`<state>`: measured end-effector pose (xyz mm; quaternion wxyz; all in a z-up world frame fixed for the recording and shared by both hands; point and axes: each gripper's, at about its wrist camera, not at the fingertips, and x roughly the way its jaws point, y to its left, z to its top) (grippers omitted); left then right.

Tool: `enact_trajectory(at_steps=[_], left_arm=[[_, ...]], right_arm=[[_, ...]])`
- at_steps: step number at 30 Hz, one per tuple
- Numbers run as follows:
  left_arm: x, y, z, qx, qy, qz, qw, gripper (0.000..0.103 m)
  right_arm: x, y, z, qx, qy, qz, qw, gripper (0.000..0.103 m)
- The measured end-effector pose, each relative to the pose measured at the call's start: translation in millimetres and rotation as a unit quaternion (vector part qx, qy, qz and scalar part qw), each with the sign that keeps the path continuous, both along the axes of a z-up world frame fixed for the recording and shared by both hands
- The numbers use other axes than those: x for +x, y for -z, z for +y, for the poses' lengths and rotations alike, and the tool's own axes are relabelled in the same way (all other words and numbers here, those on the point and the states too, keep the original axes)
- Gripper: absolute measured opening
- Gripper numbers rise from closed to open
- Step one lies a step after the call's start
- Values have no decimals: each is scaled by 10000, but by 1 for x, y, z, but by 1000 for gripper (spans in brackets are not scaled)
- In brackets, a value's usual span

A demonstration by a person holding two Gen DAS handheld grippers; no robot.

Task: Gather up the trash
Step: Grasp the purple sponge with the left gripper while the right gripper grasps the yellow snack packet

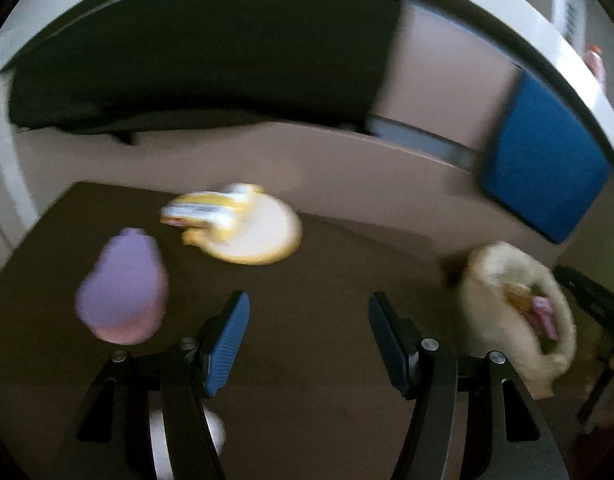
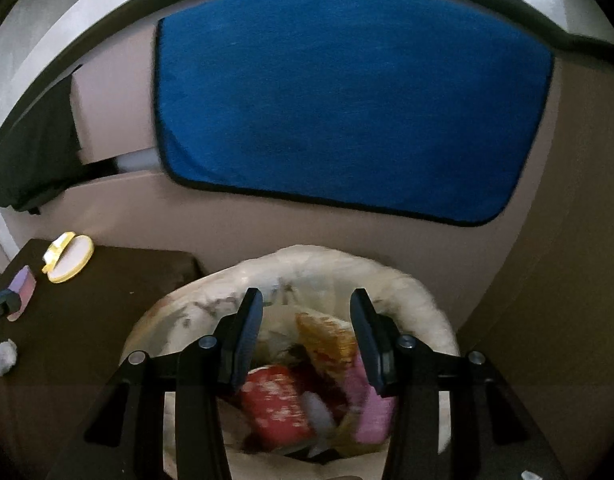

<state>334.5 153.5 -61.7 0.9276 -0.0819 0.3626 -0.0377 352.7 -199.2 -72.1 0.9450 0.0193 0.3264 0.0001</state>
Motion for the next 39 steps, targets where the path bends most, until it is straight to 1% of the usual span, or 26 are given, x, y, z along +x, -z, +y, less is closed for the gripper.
enact_trajectory(at_steps=[3, 6, 9, 11, 13, 16, 20, 24, 26, 29, 31, 33, 34, 36, 37, 39], left_arm=[[3, 2, 46, 111, -413, -43, 9991, 62], [10, 10, 87, 250, -744, 53, 9969, 62], [21, 26, 109, 388, -791, 328, 9956, 62], [27, 36, 118, 379, -748, 505, 9952, 62], [32, 47, 124, 261, -716, 661, 9949, 62], [36, 52, 130, -73, -710, 606, 9956, 63], [40, 55, 133, -265, -756, 599, 9950, 63], [43, 57, 135, -518, -905, 690, 9921, 63], [42, 56, 135, -546, -938, 720, 9915, 63], [42, 56, 132, -443, -874, 741, 9924, 63], [42, 55, 132, -391, -802, 764, 9931, 64], [41, 55, 137, -537, -770, 822, 9922, 63], [41, 55, 139, -619, -764, 834, 9917, 60], [37, 51, 145, -687, -800, 787, 9913, 46], [34, 48, 147, -675, -800, 729, 9918, 38], [26, 42, 152, -742, -739, 713, 9919, 31]], right_arm=[[4, 1, 23, -99, -146, 56, 9998, 43], [8, 3, 44, -123, -261, 78, 9996, 43], [14, 5, 66, -116, -425, 182, 9989, 43], [19, 6, 80, -109, -524, 240, 9983, 43], [22, 6, 93, -114, -610, 278, 9977, 43], [24, 7, 111, -167, -724, 304, 9968, 43], [24, 12, 131, -319, -858, 382, 9951, 43], [30, 14, 153, -345, -1083, 455, 9925, 43], [36, 13, 167, -273, -1264, 477, 9905, 43], [47, 12, 195, -153, -1633, 523, 9851, 43], [55, 13, 217, -200, -1896, 581, 9799, 43], [61, 15, 243, -364, -2145, 516, 9747, 43], [64, 15, 256, -434, -2243, 473, 9724, 43], [72, 16, 277, -409, -2395, 489, 9688, 43], [76, 16, 287, -324, -2455, 528, 9674, 43], [81, 14, 303, -136, -2578, 523, 9647, 43]])
